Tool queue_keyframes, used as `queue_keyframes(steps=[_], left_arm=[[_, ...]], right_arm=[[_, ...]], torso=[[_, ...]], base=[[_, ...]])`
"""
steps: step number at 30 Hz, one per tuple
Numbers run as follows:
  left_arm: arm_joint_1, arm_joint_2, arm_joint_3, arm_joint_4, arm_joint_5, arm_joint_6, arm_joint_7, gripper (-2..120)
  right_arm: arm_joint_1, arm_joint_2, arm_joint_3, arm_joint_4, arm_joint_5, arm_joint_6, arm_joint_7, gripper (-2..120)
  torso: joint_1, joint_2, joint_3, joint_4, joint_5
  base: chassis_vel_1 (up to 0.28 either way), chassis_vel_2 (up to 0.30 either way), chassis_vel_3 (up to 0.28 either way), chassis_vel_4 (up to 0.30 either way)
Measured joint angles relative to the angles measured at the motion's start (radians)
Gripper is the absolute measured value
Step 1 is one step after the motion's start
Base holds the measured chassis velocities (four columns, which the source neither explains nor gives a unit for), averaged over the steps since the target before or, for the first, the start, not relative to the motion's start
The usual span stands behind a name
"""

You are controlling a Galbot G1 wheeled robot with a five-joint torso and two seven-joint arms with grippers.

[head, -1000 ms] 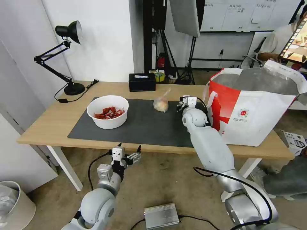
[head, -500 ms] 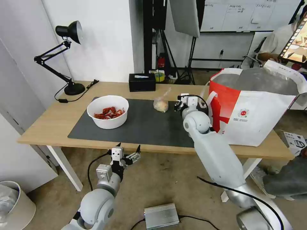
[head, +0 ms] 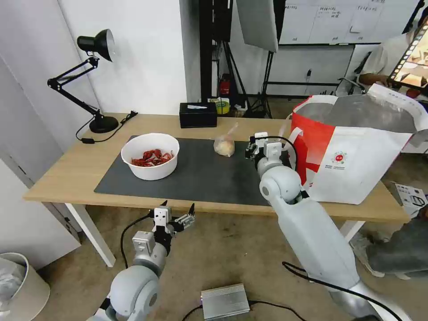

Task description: Pick up the trash from the table and place it into the takeout bag.

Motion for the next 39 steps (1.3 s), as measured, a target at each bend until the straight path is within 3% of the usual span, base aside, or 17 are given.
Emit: queue_keyframes(steps=[2, 4, 6, 19, 26, 39], left_arm=[[0.002, -0.003, 0.000, 0.000, 0.004, 0.000, 0.000, 100], [0.002, -0.003, 0.001, 0.000, 0.004, 0.000, 0.000, 100], [0.003, -0.002, 0.002, 0.001, 0.005, -0.001, 0.000, 100], [0.001, -0.013, 0.021, 0.015, 0.014, -0.003, 0.000, 100], [0.005, -0.016, 0.021, 0.015, 0.019, -0.003, 0.000, 100], [0.008, -0.026, 0.026, 0.015, 0.026, -0.003, -0.001, 100]], right_arm=[[-0.039, -0.002, 0.018, 0.009, -0.081, 0.117, -0.018, 0], [-0.047, -0.003, 0.022, 0.009, -0.099, 0.142, -0.022, 0], [-0.072, -0.005, 0.037, 0.006, -0.157, 0.235, -0.047, 0], [-0.117, -0.041, 0.117, 0.061, -0.221, 0.475, -0.142, 0], [-0.119, -0.054, 0.177, 0.112, -0.251, 0.515, -0.163, 0], [-0.108, -0.091, 0.258, 0.150, -0.222, 0.501, -0.146, 0]], torso=[[0.000, 0.000, 0.000, -0.0001, 0.0001], [0.000, 0.000, 0.000, -0.0002, 0.0001], [0.000, 0.000, 0.000, -0.0002, 0.0001], [0.000, 0.000, 0.000, -0.0002, 0.0000], [0.000, 0.000, 0.000, -0.0001, 0.0000], [0.000, 0.000, 0.000, -0.0002, 0.0001]], base=[[0.000, 0.000, 0.000, 0.000], [0.000, 0.000, 0.000, 0.000], [0.000, 0.000, 0.000, 0.000], [0.000, 0.000, 0.000, 0.000], [0.000, 0.000, 0.000, 0.000], [0.000, 0.000, 0.000, 0.000]])
